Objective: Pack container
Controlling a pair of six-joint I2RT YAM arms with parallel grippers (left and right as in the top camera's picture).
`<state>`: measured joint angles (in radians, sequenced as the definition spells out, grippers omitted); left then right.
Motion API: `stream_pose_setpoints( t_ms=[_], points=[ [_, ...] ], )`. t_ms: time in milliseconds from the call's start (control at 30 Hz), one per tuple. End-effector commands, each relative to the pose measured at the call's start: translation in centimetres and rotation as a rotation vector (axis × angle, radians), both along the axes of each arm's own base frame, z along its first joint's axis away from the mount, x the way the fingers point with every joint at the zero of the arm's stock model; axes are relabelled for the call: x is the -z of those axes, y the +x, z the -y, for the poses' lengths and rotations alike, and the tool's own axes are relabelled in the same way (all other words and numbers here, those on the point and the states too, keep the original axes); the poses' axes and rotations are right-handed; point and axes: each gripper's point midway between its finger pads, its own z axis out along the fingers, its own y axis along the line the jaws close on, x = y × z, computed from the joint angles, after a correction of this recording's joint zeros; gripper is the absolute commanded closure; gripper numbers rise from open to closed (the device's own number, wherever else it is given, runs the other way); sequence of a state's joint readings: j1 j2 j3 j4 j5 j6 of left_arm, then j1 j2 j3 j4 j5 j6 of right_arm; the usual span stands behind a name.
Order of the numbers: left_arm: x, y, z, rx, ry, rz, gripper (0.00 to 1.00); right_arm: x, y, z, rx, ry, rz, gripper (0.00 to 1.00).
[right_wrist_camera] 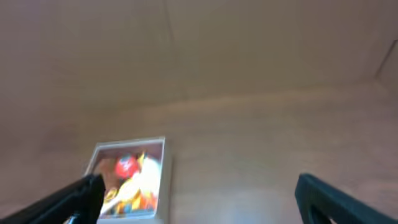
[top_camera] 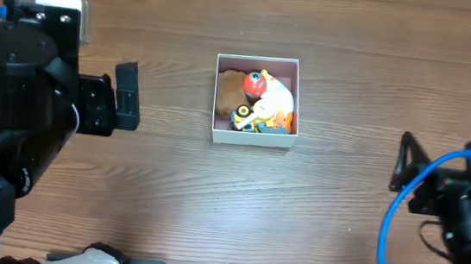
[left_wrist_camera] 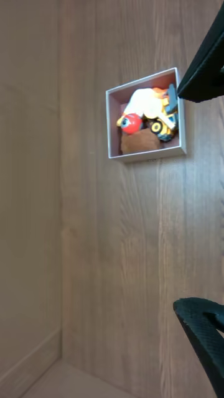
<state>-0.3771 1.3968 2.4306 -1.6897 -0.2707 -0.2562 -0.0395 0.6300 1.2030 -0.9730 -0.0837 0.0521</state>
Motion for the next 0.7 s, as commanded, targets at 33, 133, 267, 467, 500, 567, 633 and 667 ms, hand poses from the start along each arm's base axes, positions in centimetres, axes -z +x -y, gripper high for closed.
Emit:
stream_pose_setpoints(
  t_ms=[33, 133, 267, 467, 500, 567, 633, 667],
  points=[
    [-0.1, 0.2, -0.3, -0.022, -0.001, 0.004, 0.0, 8.6, 0.0, 0.3, 0.013, -0.011, -0.023, 0.0],
    [-0.1, 0.2, -0.3, -0.022, -0.001, 0.004, 0.0, 14.6, -0.7, 0.3, 0.014, -0.012, -0.027, 0.0],
    [-0.1, 0.2, -0.3, -0.022, -0.001, 0.004, 0.0, 19.5, -0.1, 0.3, 0.013, -0.011, -0.027, 0.0],
    [-0.1, 0.2, -0.3, -0.022, -0.001, 0.004, 0.0, 22.7, 0.8, 0.3, 0.014, -0.013, 0.029, 0.0],
    [-0.1, 0.2, -0.3, -0.022, -0.001, 0.004, 0.0, 23.0, 1.0, 0.3, 0.014, -0.013, 0.031, 0.0],
    [-0.1, 0.2, -0.3, -0.022, -0.001, 0.004, 0.0, 23.8, 1.0, 0.4, 0.014, -0.013, 0.015, 0.0],
    [-0.1, 0.2, -0.3, -0.022, -0.001, 0.004, 0.0, 24.8, 0.8, 0.3, 0.014, -0.012, -0.022, 0.0],
    [-0.1, 0.2, -0.3, -0.022, -0.001, 0.004, 0.0, 24.8, 0.8, 0.3, 0.014, -0.012, -0.022, 0.0]
  ],
)
